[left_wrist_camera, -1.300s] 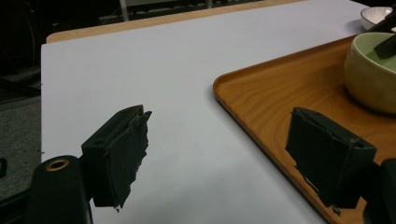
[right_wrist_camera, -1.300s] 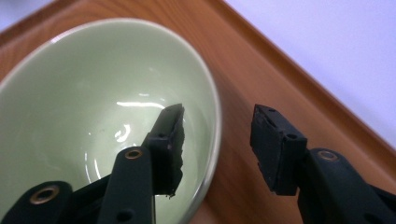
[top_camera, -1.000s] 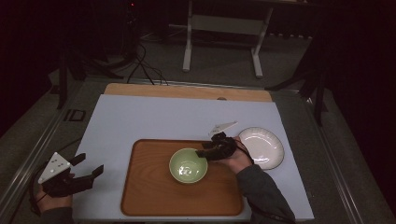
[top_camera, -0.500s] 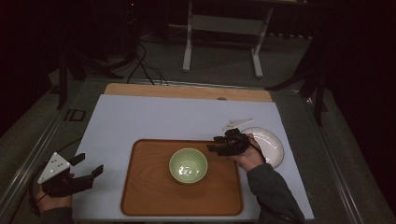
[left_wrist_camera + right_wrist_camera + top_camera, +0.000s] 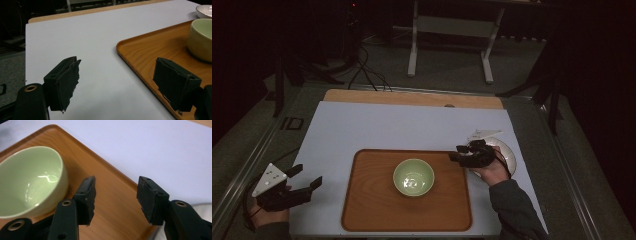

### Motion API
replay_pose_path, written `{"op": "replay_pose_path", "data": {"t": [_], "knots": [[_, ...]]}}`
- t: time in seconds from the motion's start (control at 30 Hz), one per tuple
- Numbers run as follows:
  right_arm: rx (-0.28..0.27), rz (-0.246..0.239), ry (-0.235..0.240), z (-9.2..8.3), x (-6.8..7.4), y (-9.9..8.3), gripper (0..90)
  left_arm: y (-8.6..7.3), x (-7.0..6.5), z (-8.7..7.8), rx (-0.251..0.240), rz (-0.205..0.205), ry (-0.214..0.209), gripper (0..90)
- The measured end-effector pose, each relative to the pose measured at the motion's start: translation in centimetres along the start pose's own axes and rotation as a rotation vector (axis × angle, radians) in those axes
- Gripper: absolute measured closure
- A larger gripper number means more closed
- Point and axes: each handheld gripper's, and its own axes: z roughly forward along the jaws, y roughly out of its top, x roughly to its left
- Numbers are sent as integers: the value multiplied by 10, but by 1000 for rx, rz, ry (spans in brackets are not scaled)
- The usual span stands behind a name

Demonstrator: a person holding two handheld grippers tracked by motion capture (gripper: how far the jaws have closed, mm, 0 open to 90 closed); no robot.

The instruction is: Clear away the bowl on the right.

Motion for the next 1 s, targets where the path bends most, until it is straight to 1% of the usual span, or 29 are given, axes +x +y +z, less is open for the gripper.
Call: {"op": "replay_pose_path", "data": {"t": [0.2, 0.53, 0.6, 0.63, 0.7, 1.0], "knots": [[-8, 30, -34, -13, -12, -13, 483, 0, 0, 0, -1, 1, 1, 202], [-8, 63, -60, -33, -26, -31, 472, 0, 0, 0, 0, -1, 1, 202], [-6, 68, -62, -34, -27, -33, 469, 0, 0, 0, 0, -1, 1, 202], [-7, 74, -70, -39, -30, -39, 469, 0, 0, 0, -1, -1, 1, 202], [-11, 80, -74, -43, -33, -43, 469, 0, 0, 0, 0, -1, 1, 202], [-36, 131, -93, -61, -41, -70, 470, 0, 0, 0, 1, 0, 0, 202]]}}
